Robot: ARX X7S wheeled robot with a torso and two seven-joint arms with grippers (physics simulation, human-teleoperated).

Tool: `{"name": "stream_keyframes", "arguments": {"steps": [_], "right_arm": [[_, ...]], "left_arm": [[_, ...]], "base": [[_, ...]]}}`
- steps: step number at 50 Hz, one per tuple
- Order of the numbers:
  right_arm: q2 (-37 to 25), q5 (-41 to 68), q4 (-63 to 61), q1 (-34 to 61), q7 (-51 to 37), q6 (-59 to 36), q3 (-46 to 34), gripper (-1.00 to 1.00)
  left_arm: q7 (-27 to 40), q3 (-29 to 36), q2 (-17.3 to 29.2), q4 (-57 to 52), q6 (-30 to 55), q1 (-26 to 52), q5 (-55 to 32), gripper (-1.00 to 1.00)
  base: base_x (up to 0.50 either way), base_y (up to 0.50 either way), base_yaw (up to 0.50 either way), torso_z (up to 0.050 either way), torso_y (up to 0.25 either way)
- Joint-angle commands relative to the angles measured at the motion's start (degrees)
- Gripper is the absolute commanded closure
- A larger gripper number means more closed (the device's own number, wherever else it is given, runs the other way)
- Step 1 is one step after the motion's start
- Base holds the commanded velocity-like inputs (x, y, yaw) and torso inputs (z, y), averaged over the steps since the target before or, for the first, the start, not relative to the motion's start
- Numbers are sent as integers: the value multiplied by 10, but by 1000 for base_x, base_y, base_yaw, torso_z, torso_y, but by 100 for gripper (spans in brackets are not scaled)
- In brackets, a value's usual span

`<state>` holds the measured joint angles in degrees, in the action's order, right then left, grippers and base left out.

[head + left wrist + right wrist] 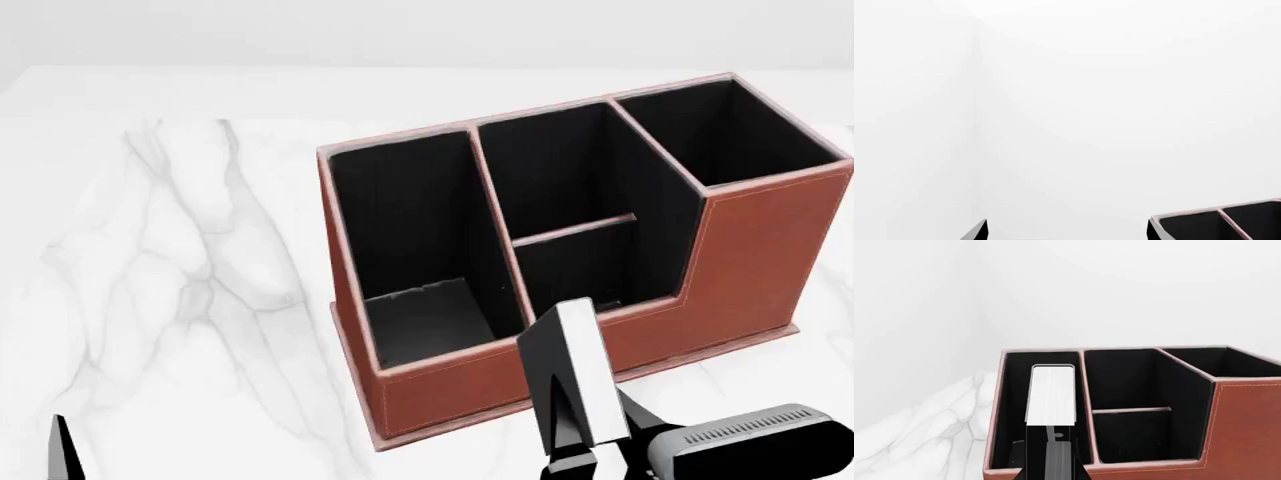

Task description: Pick up the book and place it in the left compartment of the caddy.

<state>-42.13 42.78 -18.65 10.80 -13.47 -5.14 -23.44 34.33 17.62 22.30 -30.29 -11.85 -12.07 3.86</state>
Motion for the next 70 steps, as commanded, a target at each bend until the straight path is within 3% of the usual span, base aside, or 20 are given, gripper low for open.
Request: {"name": "stream_keyframes", "arguments": {"steps": [1,12,44,70], "right_arm": [[-9,-10,7,41,24,-32,-1,100],[-21,32,28,63,73,-41,5,100],[-24,131,47,79,109,-48,40,100],[24,97,143,212,102,-114,-2,100]], "left_arm": [[1,1,1,0,3,2,-1,-100],[2,2,2,0,6,4,-2,-100],[7,5,5,3,4,4,-1,-100],[9,7,7,12,-2,8,-6,-100]], "base": [[0,0,0,0,0],[0,0,0,0,1],[0,0,0,0,1],[0,0,0,0,2]]}}
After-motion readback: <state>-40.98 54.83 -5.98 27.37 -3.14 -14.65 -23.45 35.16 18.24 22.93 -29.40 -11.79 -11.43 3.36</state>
